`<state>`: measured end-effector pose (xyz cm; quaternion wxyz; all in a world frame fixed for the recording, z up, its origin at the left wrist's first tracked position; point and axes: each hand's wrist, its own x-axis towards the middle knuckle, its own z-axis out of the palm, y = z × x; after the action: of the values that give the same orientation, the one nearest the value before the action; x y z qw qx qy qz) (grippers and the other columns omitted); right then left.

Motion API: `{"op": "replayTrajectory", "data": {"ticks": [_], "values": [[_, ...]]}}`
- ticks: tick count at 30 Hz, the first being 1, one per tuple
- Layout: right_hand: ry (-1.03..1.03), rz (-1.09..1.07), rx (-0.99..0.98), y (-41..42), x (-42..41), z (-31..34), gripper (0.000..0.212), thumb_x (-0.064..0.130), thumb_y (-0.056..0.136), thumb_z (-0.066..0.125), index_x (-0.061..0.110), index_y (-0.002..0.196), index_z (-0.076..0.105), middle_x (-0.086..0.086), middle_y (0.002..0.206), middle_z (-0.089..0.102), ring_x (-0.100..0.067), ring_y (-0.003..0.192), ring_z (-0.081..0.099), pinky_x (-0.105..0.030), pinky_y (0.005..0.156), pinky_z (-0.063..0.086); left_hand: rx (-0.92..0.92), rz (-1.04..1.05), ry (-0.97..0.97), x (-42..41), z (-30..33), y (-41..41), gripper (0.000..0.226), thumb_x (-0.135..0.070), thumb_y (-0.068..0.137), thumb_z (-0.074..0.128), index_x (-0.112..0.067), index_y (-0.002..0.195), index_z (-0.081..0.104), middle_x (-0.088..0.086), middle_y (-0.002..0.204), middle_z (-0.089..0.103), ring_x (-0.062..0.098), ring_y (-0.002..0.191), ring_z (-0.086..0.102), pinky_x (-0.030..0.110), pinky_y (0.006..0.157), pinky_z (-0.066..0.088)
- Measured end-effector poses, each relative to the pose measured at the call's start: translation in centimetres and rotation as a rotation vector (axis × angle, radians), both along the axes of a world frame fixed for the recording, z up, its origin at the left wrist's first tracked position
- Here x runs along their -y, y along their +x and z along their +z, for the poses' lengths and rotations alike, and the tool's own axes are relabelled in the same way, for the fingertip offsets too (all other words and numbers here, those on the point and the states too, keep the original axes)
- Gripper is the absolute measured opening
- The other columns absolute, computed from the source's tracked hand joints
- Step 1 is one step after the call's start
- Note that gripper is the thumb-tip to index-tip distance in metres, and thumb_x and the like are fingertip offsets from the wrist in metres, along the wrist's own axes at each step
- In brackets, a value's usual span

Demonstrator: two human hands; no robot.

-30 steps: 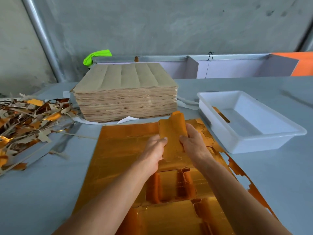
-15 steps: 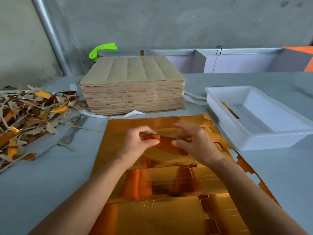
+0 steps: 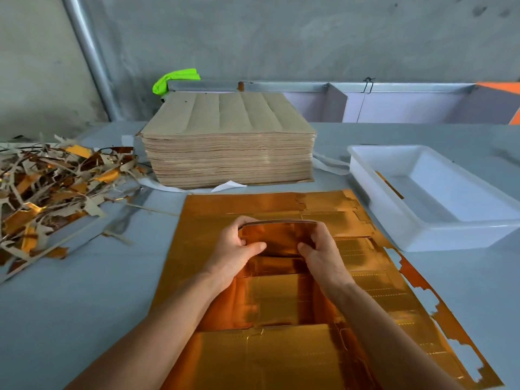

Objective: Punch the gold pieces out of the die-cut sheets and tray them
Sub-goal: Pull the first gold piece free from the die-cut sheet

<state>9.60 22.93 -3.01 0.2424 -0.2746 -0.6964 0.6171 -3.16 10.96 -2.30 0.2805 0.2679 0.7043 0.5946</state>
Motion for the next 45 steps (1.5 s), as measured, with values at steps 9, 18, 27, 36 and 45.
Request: {"op": "replayTrajectory", "data": {"ticks": [9, 18, 27, 36, 45], "values": [[0.159, -0.020, 0.002, 1.2, -1.1, 2.3, 0.025, 0.012, 0.096, 0.052, 0.023, 0.118, 0.050, -0.002, 0.114, 0.061, -0.015, 0.106, 0.059, -0.029, 0.085, 0.055, -0.251, 0.004, 0.006, -0.9, 0.8, -0.3, 0.012, -0.016, 0.091, 0.062, -0.027, 0.091, 0.060, -0.003, 0.091, 0.065, 0.012, 0.089, 0.062, 0.020, 0.077, 0.048], [0.327, -0.105, 0.067, 4.1, -7.6, 8.5, 0.008, 0.015, 0.092, 0.060, 0.017, 0.090, 0.068, -0.005, 0.079, 0.065, -0.014, 0.072, 0.060, -0.024, 0.062, 0.050, -0.179, 0.039, 0.161, -9.6, 6.3, 0.6, 0.046, -0.010, 0.081, 0.073, -0.029, 0.114, 0.047, -0.001, 0.106, 0.066, 0.012, 0.096, 0.064, 0.031, 0.083, 0.056], [-0.100, -0.463, 0.042, 6.3, -14.9, 10.5, 0.008, 0.005, 0.088, 0.064, 0.008, 0.094, 0.062, -0.009, 0.087, 0.064, -0.023, 0.074, 0.066, -0.026, 0.050, 0.054, 0.211, 0.083, 0.237, -20.4, 7.8, 5.5, 0.028, -0.002, 0.088, 0.063, -0.016, 0.110, 0.053, 0.004, 0.108, 0.061, 0.014, 0.083, 0.063, 0.026, 0.061, 0.059], [-0.264, -0.676, 0.057, 5.8, -21.4, 9.8, 0.004, 0.000, 0.092, 0.056, 0.002, 0.093, 0.057, -0.019, 0.098, 0.062, -0.032, 0.085, 0.066, -0.044, 0.079, 0.057, 0.194, -0.013, 0.229, -27.4, 7.0, 8.6, 0.057, 0.002, 0.082, 0.069, -0.014, 0.129, 0.040, 0.006, 0.091, 0.063, 0.016, 0.080, 0.066, 0.026, 0.069, 0.057], [-0.331, -0.796, 0.123, 3.7, -25.7, 8.5, 0.017, -0.014, 0.080, 0.050, -0.003, 0.068, 0.052, -0.017, 0.069, 0.058, -0.030, 0.058, 0.059, -0.046, 0.068, 0.059, -0.772, -0.146, 0.010, -28.1, 4.1, 8.8, 0.032, -0.023, 0.086, 0.065, -0.017, 0.118, 0.061, -0.004, 0.115, 0.061, 0.017, 0.110, 0.045, 0.023, 0.085, 0.039]]}}
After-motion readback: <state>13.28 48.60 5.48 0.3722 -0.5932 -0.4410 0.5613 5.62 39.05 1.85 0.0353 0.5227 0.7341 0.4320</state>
